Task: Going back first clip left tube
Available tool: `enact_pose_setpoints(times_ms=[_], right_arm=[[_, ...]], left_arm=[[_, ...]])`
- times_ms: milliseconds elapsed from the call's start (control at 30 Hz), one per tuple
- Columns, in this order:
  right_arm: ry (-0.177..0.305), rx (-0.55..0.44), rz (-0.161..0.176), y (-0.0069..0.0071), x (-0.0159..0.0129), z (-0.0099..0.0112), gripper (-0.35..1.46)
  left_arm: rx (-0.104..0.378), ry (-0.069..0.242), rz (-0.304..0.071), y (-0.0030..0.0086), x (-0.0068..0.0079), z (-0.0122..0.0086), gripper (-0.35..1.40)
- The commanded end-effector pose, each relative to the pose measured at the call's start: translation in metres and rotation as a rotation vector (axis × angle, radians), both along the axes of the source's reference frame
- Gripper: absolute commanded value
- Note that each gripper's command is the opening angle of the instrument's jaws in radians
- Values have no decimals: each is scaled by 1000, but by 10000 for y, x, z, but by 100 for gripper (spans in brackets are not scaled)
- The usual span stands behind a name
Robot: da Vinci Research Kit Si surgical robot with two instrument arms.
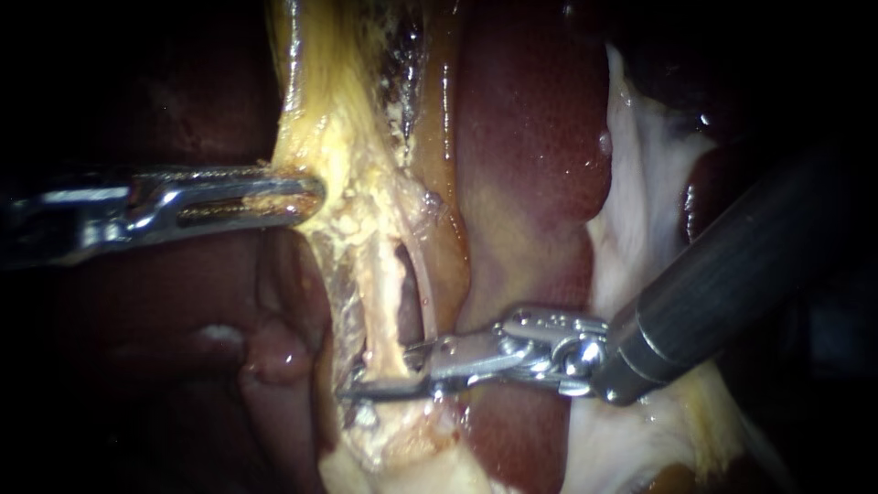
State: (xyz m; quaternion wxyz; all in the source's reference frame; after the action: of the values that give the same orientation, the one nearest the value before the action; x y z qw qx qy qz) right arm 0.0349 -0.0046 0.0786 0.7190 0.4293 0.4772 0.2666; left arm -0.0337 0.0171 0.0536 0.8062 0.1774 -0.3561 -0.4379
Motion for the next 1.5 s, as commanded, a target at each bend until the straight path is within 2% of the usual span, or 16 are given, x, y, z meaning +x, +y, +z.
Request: enact_pose_setpoints(times_ms=[33, 200, 233, 300, 333, 433, 633, 800, 1000, 1167, 1367, 1500], right_arm=[[1, 0, -1, 0, 0, 0, -35], [0, -1, 1, 0, 0, 0, -35], [0, -1, 1, 0, 0, 0, -27], [1, 0, 0, 1, 0, 1, 18], [-5, -3, 3, 1, 1, 1, 32], [1, -9, 27, 5, 0, 1, 48], [90, -109, 39, 12, -2, 0, 58], [117, -204, 35, 16, -9, -3, 60], [136, -275, 34, 30, -32, -12, 60], [149, -361, 40, 50, -62, -28, 60], [179, -478, 50, 85, -102, -64, 60], [194, -513, 61, 99, -123, -87, 60]], left_arm=[[0, -1, 1, 0, 0, 0, -35], [0, -1, 1, 0, 0, 0, -35], [0, -1, 1, 0, 0, 0, -35], [0, -1, 1, 0, 0, 0, -35], [0, -1, 1, 0, 0, 0, -35], [0, -1, 1, 0, 0, 0, -35], [0, -1, 1, 0, 1, 0, -35], [-1, 1, 0, 0, 2, 0, -35], [-1, 1, 0, 0, 3, -1, -35], [-1, 1, 1, 0, 4, -1, -35], [-1, 0, 1, 0, 4, 1, -35], [-2, 0, 1, 1, 4, 2, -35]])
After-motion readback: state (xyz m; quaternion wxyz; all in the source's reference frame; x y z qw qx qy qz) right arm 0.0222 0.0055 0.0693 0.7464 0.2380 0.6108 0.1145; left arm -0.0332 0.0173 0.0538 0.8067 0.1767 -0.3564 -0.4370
